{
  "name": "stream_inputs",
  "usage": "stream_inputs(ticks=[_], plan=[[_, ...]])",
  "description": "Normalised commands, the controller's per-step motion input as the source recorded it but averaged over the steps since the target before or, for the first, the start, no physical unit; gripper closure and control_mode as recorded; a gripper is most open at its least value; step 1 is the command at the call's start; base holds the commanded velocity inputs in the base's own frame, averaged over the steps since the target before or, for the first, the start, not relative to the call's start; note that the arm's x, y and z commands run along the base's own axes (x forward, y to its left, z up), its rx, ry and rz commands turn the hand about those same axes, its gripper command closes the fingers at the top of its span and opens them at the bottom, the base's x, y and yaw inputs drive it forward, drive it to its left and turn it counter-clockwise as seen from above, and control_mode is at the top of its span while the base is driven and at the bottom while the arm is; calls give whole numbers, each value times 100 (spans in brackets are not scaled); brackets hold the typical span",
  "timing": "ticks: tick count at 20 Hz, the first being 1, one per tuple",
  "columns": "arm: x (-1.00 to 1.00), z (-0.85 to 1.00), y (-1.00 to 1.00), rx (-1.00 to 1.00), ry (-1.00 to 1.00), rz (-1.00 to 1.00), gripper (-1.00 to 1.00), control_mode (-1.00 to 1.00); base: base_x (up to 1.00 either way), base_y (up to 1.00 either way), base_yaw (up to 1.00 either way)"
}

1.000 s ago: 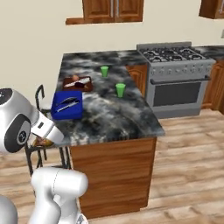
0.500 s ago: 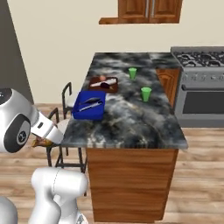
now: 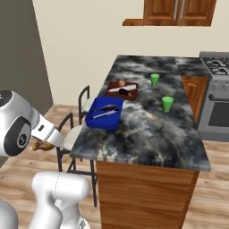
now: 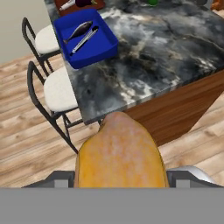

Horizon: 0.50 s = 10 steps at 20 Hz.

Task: Gather the onion and eggplant from the fridge and place them on a tray on the dining counter. Then gather the fish and chicken drumstick from the fridge and place them on the other tray.

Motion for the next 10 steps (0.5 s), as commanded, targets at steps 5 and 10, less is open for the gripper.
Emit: stream_inputs(ticks=[5, 10], plan=[[0, 0, 0, 0, 0, 0, 100, 100, 21, 0, 23], [0, 0, 0, 0, 0, 0, 100, 100, 30, -4, 20]])
